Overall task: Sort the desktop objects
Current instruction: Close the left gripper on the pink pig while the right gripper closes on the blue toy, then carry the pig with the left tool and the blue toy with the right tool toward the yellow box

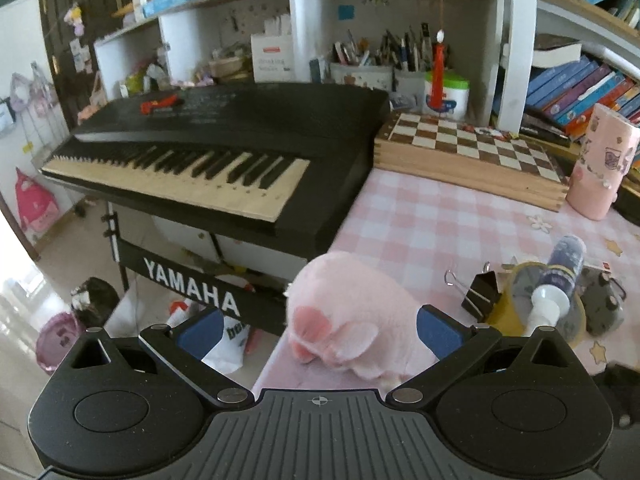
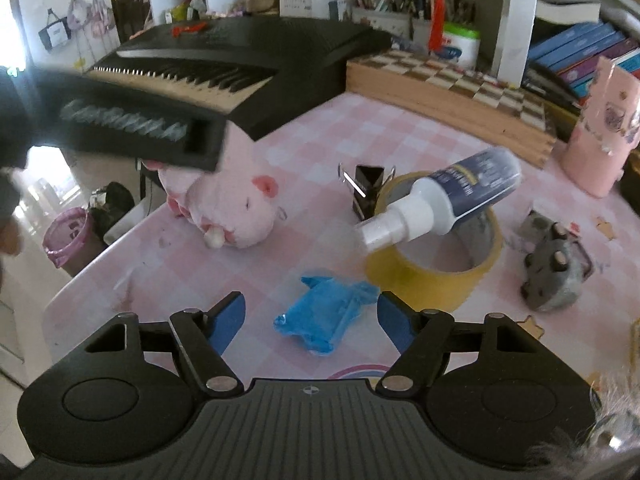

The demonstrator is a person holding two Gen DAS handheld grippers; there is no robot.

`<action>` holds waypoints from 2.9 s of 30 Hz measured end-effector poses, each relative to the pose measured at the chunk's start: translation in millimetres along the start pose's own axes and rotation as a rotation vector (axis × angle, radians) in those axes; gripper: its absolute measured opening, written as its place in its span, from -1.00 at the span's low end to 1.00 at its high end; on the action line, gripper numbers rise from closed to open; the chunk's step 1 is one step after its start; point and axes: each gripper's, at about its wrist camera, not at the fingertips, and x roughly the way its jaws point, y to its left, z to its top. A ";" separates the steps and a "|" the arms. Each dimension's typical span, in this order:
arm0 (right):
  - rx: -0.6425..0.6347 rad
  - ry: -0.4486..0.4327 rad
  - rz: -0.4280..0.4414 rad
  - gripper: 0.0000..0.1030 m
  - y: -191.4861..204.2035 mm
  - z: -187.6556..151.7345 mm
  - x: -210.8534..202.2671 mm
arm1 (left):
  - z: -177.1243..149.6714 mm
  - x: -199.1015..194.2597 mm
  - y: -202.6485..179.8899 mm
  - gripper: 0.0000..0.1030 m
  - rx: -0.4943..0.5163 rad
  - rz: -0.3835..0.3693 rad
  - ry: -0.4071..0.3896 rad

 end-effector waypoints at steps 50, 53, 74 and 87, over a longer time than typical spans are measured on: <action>0.214 -0.184 -0.172 -0.42 -23.2 -70.0 -156.9 | -55.6 -106.4 -35.9 0.56 0.121 -0.345 -0.088; 0.248 -0.171 -0.178 -0.42 -21.4 -82.5 -165.9 | -67.4 -118.3 -39.4 0.56 0.143 -0.372 -0.089; 0.432 -0.205 -0.230 -0.42 17.0 -157.7 -230.2 | -128.1 -191.0 -29.3 0.57 0.281 -0.510 -0.104; 0.478 -0.218 -0.300 -0.42 28.8 -183.4 -261.2 | -145.9 -213.7 -42.9 0.57 0.364 -0.611 -0.092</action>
